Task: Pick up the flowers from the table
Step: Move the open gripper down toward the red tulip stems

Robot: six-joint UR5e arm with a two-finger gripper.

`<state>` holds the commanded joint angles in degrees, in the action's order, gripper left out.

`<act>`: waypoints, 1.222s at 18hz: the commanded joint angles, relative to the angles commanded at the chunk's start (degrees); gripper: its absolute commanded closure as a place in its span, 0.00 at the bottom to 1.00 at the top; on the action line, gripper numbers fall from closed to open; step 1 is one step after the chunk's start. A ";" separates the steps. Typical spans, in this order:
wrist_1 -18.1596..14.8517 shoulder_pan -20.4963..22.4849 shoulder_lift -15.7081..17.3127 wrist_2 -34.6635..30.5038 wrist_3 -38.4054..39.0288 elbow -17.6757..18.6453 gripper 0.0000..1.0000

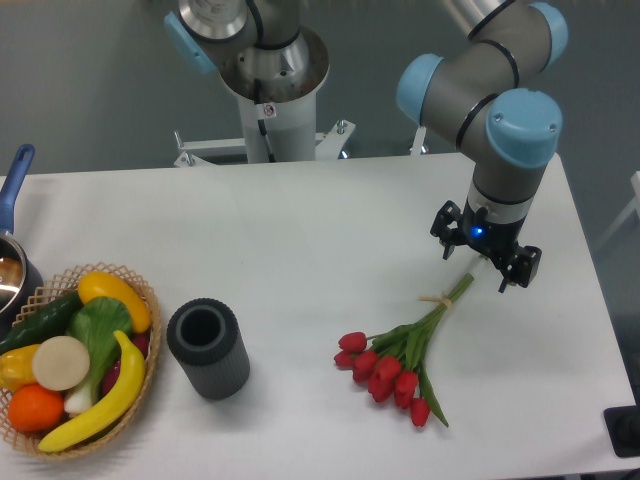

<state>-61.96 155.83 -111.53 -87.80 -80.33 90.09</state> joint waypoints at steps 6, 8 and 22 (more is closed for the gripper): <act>0.00 -0.35 -0.35 0.70 0.27 0.79 0.00; 1.22 -0.44 -0.44 2.80 1.14 2.71 0.00; 13.97 -4.83 -5.71 4.04 8.61 8.88 0.00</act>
<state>-47.99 151.00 -117.24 -83.76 -71.72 98.97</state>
